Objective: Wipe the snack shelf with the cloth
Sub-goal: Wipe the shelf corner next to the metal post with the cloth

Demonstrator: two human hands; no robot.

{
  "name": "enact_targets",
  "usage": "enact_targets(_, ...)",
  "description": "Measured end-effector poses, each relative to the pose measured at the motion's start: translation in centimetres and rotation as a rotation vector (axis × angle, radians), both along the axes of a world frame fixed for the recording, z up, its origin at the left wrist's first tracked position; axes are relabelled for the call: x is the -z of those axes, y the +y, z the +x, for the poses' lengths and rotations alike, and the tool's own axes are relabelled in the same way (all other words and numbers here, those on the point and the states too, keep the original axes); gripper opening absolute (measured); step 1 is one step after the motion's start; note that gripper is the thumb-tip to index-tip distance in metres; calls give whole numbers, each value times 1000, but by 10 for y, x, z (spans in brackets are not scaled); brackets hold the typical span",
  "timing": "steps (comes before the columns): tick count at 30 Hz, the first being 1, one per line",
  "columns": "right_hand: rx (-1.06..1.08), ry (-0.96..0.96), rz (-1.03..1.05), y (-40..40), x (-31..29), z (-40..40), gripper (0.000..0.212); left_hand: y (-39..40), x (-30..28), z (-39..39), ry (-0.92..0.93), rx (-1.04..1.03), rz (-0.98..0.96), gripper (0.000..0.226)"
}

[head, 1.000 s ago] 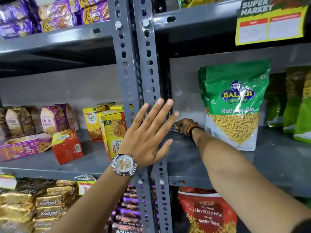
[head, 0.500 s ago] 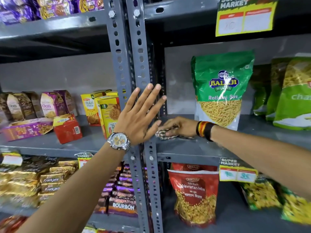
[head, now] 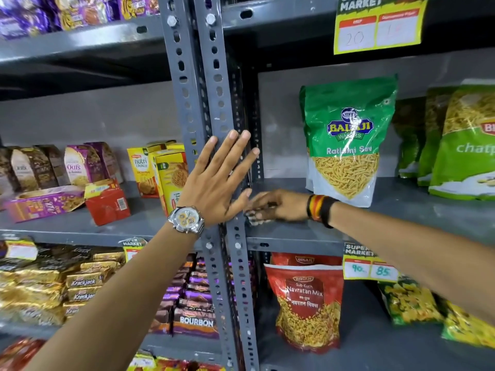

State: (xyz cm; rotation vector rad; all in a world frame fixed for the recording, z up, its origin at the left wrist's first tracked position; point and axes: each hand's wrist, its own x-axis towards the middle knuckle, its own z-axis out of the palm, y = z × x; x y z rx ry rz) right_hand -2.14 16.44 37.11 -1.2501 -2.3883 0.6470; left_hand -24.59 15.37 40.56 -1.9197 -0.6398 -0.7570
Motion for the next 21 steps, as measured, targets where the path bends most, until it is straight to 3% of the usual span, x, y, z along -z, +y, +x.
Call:
enact_targets(6,44,143,60,-8,-16,23,36,-1,0,0,-3,-9,-7,75)
enact_targets(11,94,5,73,9,-5,-2,34,0,1,-1,2,-8,9,75)
enact_targets(17,-38,16,2,-57,-2,30,35,1,1,0,-9,8,8,76)
enact_targets(21,57,120,28,-71,-19,53,35,-1,2,1,-17,-6,5,76)
